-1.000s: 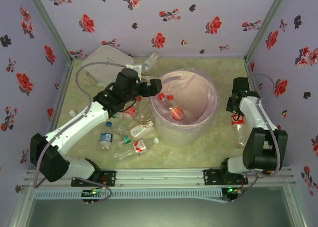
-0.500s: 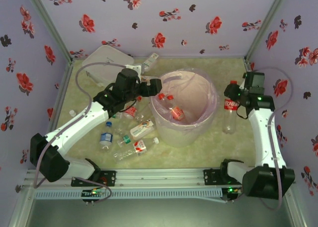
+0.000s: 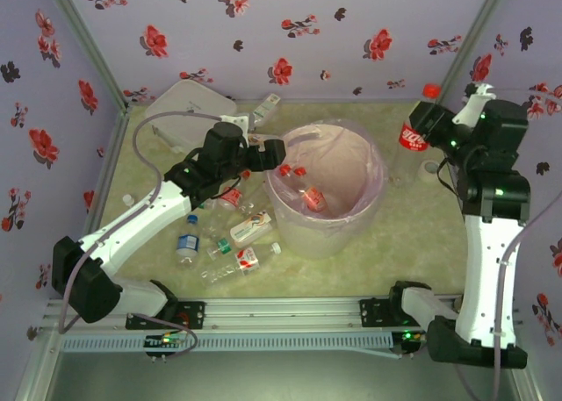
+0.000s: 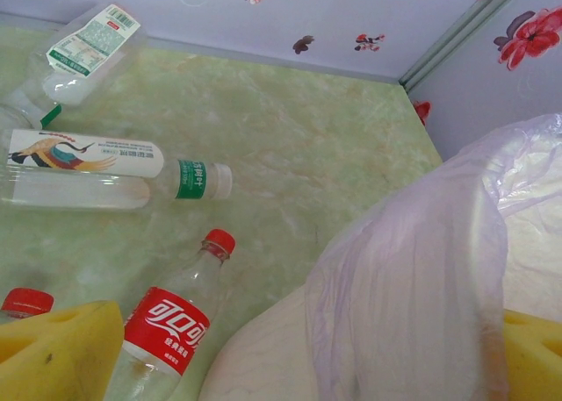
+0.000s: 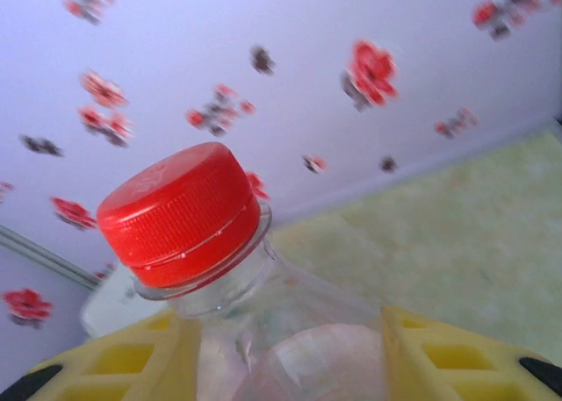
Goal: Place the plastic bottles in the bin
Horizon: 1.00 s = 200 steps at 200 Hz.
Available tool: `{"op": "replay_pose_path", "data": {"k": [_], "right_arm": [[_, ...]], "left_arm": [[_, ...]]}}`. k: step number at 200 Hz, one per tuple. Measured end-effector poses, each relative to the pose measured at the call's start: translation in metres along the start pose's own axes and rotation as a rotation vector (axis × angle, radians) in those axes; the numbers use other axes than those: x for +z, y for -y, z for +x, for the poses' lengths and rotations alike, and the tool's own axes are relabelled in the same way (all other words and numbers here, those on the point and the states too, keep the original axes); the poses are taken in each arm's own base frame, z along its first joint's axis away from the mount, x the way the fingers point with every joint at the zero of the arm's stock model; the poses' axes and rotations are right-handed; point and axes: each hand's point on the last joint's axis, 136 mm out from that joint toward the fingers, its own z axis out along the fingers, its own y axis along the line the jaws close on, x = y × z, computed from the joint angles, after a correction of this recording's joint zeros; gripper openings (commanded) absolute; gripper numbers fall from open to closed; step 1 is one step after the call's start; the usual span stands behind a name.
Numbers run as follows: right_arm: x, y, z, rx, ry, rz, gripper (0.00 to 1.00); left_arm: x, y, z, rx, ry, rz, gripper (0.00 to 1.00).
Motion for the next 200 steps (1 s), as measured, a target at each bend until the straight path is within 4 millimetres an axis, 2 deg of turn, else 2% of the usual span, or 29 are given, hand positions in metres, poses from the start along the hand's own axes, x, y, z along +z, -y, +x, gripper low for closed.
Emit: {"op": "replay_pose_path", "data": {"k": [43, 68, 91, 116, 149, 170, 200], "right_arm": [[-0.032, -0.060, -0.052, -0.040, 0.140, -0.183, 0.09], [-0.034, -0.088, -0.059, -0.057, 0.144, -0.282, 0.09], [-0.026, -0.107, -0.053, -0.065, 0.099, -0.352, 0.08], [-0.007, -0.126, -0.028, -0.067, -0.003, -0.411, 0.07], [0.021, -0.150, 0.030, -0.148, -0.178, -0.428, 0.07], [0.037, -0.148, 0.071, -0.212, -0.280, -0.382, 0.07], [0.065, -0.128, 0.133, -0.300, -0.419, -0.260, 0.07]], "left_arm": [[0.000, 0.000, 0.000, 0.000, 0.000, -0.001, 0.96], [0.000, 0.000, 0.000, 0.000, 0.001, 0.000, 0.96], [0.000, 0.000, 0.000, 0.000, 0.001, 0.000, 0.96], [0.000, 0.000, -0.001, 0.000, 0.000, -0.001, 0.96], [0.002, 0.001, -0.001, 0.001, -0.001, -0.001, 0.96], [0.003, 0.001, -0.002, 0.001, -0.001, -0.001, 0.96], [0.004, 0.002, -0.002, 0.001, -0.002, -0.002, 0.96]]}}
